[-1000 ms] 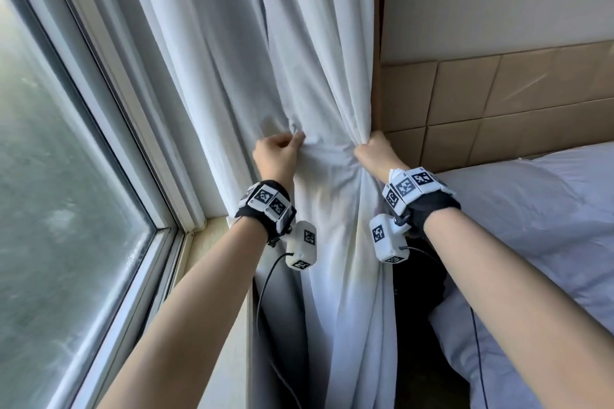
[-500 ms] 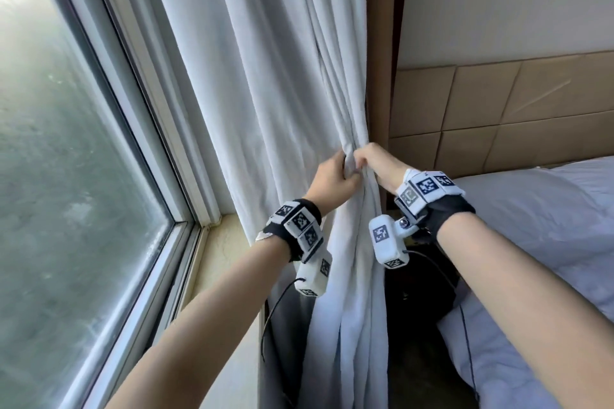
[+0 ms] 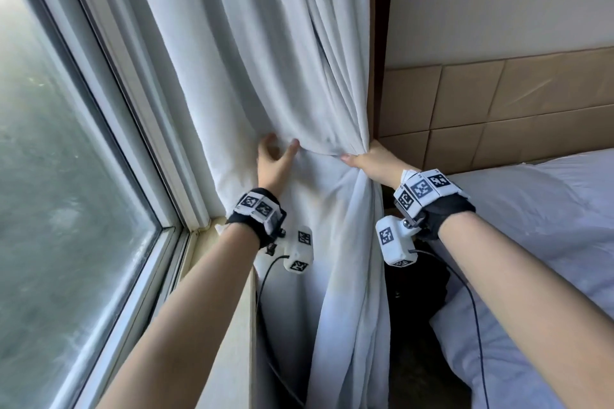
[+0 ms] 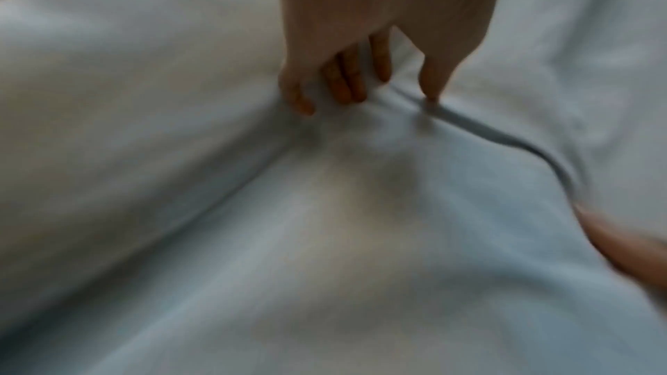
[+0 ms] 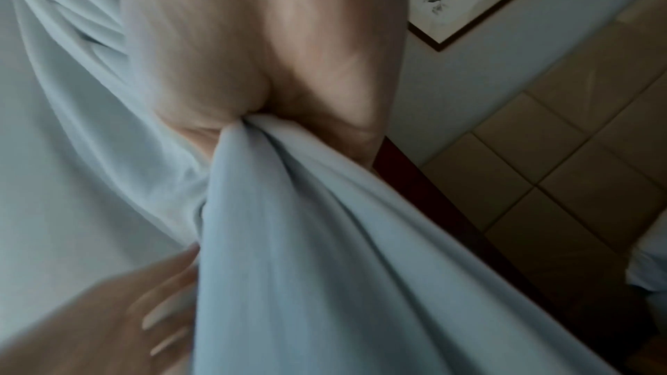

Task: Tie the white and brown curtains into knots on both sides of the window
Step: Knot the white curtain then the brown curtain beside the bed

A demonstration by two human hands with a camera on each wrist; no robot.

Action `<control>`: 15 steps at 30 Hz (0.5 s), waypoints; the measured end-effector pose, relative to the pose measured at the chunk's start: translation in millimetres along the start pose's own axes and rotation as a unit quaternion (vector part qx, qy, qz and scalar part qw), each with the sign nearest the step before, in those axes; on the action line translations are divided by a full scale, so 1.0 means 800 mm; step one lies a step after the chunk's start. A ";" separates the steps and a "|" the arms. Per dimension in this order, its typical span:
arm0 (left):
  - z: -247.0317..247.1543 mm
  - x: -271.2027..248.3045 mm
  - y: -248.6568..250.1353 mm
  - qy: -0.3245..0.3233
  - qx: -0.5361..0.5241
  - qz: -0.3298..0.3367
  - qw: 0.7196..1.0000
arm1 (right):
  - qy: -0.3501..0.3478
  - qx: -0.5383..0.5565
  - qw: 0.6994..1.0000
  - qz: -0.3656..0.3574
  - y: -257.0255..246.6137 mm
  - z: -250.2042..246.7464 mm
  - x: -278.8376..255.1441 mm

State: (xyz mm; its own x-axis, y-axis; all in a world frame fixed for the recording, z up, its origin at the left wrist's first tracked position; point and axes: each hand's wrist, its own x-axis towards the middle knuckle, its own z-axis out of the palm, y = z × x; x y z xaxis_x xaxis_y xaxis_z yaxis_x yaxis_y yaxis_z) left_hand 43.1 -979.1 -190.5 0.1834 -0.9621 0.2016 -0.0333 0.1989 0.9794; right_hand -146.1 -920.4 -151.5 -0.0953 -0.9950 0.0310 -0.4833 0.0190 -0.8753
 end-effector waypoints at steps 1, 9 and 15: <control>-0.002 0.008 -0.002 -0.032 0.002 -0.048 0.998 | -0.008 0.014 1.000 0.000 0.001 0.000 0.001; 0.041 -0.027 0.038 -0.311 -0.163 -0.162 0.922 | -0.013 0.032 0.999 0.023 -0.008 0.007 -0.008; 0.048 -0.025 0.037 -0.171 -0.123 -0.073 0.975 | 0.014 0.038 0.998 0.043 -0.006 0.002 -0.006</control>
State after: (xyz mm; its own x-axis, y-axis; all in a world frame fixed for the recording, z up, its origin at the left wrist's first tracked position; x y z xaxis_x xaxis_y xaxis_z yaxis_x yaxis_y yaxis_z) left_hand 0.7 -961.3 -165.4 -0.1704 -0.9811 0.0913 0.2137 0.0536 0.9754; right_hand -142.4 -915.9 -148.3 -0.1586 -0.9868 -0.0324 -0.4057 0.0950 -0.9090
